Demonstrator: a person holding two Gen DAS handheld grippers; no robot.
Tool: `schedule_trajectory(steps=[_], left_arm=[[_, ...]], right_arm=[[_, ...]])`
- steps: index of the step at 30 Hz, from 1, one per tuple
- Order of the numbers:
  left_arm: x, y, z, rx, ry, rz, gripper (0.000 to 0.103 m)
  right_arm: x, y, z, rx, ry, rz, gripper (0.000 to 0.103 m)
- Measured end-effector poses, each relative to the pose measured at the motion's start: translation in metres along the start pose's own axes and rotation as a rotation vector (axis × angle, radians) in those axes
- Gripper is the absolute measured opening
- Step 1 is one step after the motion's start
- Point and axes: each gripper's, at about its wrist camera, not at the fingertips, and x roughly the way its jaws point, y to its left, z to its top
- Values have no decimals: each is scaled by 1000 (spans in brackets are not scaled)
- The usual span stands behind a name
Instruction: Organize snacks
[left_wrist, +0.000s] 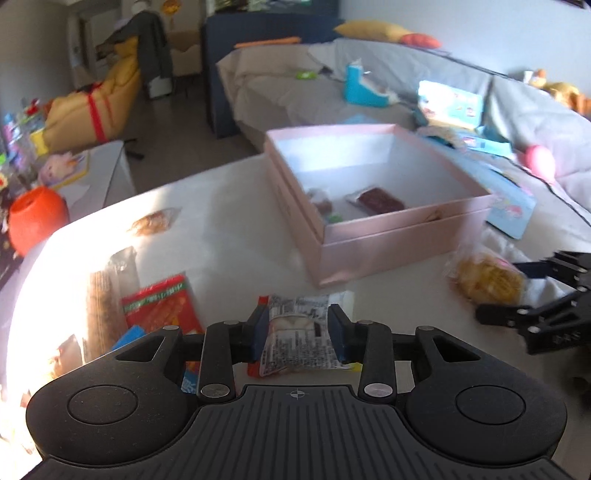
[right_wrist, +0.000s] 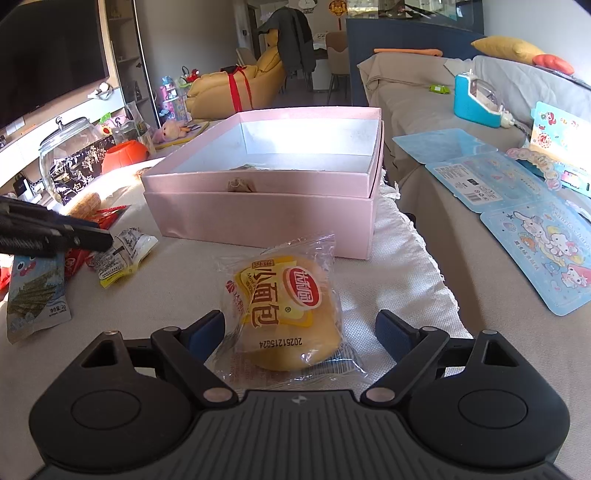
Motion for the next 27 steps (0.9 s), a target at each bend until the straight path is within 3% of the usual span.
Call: schedule_trajectory(steps=[3,8,11,15,18,22,27], left_arm=[[-4,-7,-3,59,33,-24,40],[5,-22,-8,86,79,10,40],[9,-13,-4,-14,76,19,40],[14,21,4,-237,74,46,40],[15,32,1,-299,94,54,39],[19,22,-10,-322,171,-74,41],[11,-10,-7,-199,182,-189,40]], right_arm=[[0,0,0,-3,1,-1,90],[0,0,-1,-5,1,-2,90],[0,0,-1,-5,1,-2,90],[0,0,-1,-4,1,-1,90],[0,1,-1,-4,1,-1,90],[0,0,-1,-5,1,-2,90],[0,0,-1,-6,2,-3,90]])
